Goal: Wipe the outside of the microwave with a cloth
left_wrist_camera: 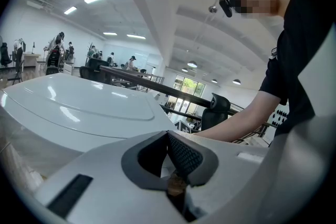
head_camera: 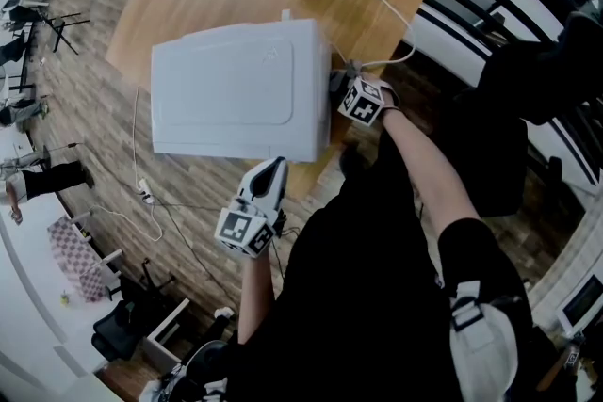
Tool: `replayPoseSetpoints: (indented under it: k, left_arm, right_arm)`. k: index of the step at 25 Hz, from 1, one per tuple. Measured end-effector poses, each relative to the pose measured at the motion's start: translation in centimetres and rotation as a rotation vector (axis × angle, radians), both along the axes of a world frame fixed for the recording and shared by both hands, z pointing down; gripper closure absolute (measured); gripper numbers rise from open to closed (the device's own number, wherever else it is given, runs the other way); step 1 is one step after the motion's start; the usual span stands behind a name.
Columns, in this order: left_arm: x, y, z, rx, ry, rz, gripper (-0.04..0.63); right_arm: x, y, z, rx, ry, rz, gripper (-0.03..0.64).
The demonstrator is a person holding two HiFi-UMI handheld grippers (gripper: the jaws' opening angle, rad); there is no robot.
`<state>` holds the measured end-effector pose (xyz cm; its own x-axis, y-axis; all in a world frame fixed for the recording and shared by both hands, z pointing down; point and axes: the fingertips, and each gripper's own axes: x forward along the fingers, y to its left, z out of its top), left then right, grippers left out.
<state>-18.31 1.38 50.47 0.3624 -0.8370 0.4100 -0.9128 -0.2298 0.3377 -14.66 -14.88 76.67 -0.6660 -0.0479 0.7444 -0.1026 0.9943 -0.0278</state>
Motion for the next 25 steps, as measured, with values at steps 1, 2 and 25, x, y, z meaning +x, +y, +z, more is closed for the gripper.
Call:
replayPoseSetpoints:
  k: [1, 2, 25]
  left_arm:
    - [0.1, 0.0, -0.1, 0.002, 0.001, 0.001, 0.595]
    - [0.1, 0.0, -0.2, 0.005, 0.002, 0.001, 0.595]
    - [0.4, 0.9, -0.3, 0.028, 0.009, 0.026, 0.595]
  right_arm:
    - [0.1, 0.2, 0.0, -0.002, 0.001, -0.001, 0.600]
    - [0.1, 0.4, 0.0, -0.001, 0.001, -0.001, 0.600]
    - [0.9, 6.7, 0.4, -0.027, 0.010, -0.052, 0.600]
